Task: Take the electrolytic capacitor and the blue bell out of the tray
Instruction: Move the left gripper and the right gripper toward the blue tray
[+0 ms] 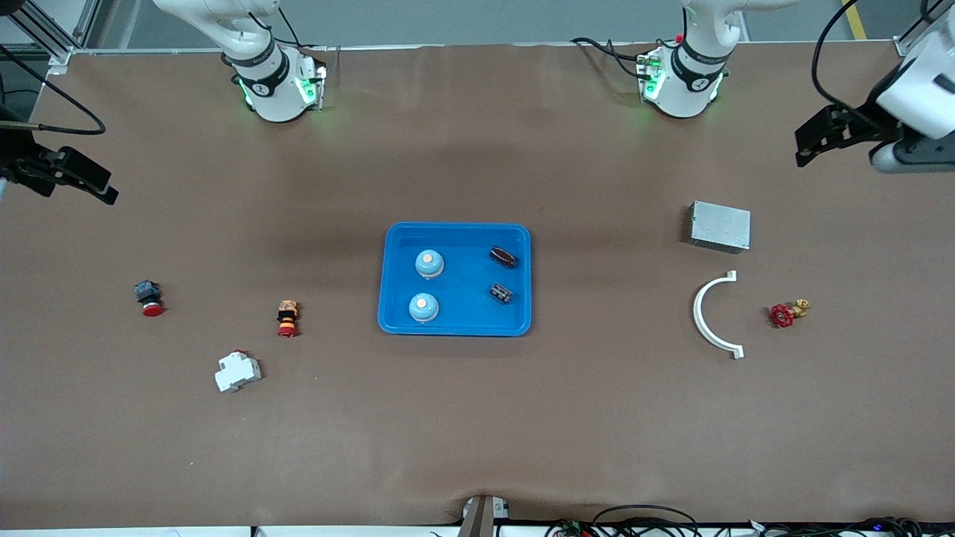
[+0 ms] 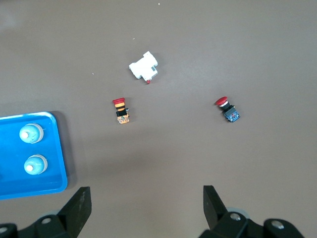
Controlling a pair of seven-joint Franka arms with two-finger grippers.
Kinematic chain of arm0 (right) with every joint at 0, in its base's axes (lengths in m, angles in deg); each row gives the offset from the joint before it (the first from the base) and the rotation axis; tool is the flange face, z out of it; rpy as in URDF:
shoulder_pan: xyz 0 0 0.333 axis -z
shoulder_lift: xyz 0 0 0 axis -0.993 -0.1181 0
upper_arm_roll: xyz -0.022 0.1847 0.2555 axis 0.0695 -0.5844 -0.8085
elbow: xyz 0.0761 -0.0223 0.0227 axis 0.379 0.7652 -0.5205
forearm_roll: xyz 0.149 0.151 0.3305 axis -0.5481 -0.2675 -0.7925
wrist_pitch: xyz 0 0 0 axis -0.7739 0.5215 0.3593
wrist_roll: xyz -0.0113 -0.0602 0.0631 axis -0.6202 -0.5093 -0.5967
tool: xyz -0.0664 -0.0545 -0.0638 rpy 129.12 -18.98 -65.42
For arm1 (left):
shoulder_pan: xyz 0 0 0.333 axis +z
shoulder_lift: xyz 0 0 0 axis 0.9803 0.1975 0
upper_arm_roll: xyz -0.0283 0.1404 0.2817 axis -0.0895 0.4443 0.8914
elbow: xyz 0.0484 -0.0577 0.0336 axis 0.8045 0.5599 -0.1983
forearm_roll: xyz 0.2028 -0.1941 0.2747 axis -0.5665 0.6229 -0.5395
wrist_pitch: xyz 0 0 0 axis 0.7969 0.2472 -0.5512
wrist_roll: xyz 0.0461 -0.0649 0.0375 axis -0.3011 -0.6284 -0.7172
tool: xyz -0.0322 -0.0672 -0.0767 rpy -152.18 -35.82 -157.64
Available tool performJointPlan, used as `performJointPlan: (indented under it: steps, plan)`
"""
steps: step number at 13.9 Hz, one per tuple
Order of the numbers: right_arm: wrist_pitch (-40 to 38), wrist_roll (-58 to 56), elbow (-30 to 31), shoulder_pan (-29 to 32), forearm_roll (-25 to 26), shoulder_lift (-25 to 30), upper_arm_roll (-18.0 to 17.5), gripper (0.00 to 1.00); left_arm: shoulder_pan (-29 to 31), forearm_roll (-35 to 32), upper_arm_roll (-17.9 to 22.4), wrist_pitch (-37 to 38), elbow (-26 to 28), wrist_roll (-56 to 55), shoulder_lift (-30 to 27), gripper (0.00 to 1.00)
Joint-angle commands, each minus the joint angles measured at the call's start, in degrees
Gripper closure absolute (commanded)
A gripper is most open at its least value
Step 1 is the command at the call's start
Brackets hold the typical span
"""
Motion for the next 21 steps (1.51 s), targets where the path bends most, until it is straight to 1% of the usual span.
performJointPlan:
  steps: [1,3,5,6,7,9,12,13,15,16,18,19,20,21]
  plan:
    - [0.05,0.70,0.30,0.47,-0.18,0.90,-0.33,0.00,-0.36,1.14,-2.21,-0.85,-0.08,-3.45,3.29,0.00]
    - [-0.21,0.70,0.30,0.29,-0.18,0.90,-0.33,0.00,-0.36,1.05,-4.32,-1.90,0.01,-7.05,6.01,0.00]
    - [-0.30,0.87,0.65,0.12,-0.35,0.90,-0.59,0.00,-0.45,1.31,-6.60,-5.93,2.54,-12.31,7.16,0.00]
    - [-0.65,0.96,1.26,0.20,-1.92,0.98,-0.42,0.00,-0.45,1.32,-7.83,-8.39,4.12,-15.91,7.95,0.00]
    - [-0.48,2.09,2.66,0.38,-4.55,1.07,-0.42,0.00,-0.45,1.49,-9.32,-10.67,5.36,-18.99,9.00,0.00]
    - [1.79,3.77,5.12,-0.32,-5.01,1.07,-0.85,0.00,-0.45,1.58,-12.05,-14.19,6.77,-24.80,10.93,0.00]
    - [7.68,10.35,9.86,-5.84,-5.01,0.81,-1.21,0.00,-0.62,1.58,-16.09,-20.61,8.18,-34.81,13.92,0.00]
    - [11.44,12.54,13.01,-8.47,-5.01,0.81,-1.21,0.00,-1.06,1.49,-17.50,-22.72,8.18,-38.76,15.50,0.00]
    - [20.75,21.66,19.86,-14.70,-4.84,0.81,-1.21,0.00,-4.47,0.97,-17.77,-26.76,8.18,-46.14,18.75,0.07]
    - [24.45,25.88,22.07,-18.04,-4.75,0.29,-1.21,0.00,-6.14,0.70,-17.69,-29.04,8.18,-49.92,20.51,0.11]
    - [27.46,31.62,22.80,-21.75,-4.66,-3.56,-1.21,0.00,-9.31,0.52,-17.69,-33.88,8.01,-59.23,24.11,0.18]
    - [28.17,32.25,22.71,-23.16,-4.66,-5.24,-1.21,0.00,-10.28,0.52,-17.77,-35.81,7.83,-62.23,26.13,0.22]
    - [30.00,33.90,22.88,-24.48,-4.66,-7.17,-1.21,0.00,-12.64,0.52,-17.60,-38.27,7.92,-65.05,28.32,0.25]
    - [32.02,37.40,22.89,-26.67,-4.66,-9.36,-1.21,0.00,-14.49,0.26,-17.34,-40.56,7.75,-68.21,30.70,0.28]
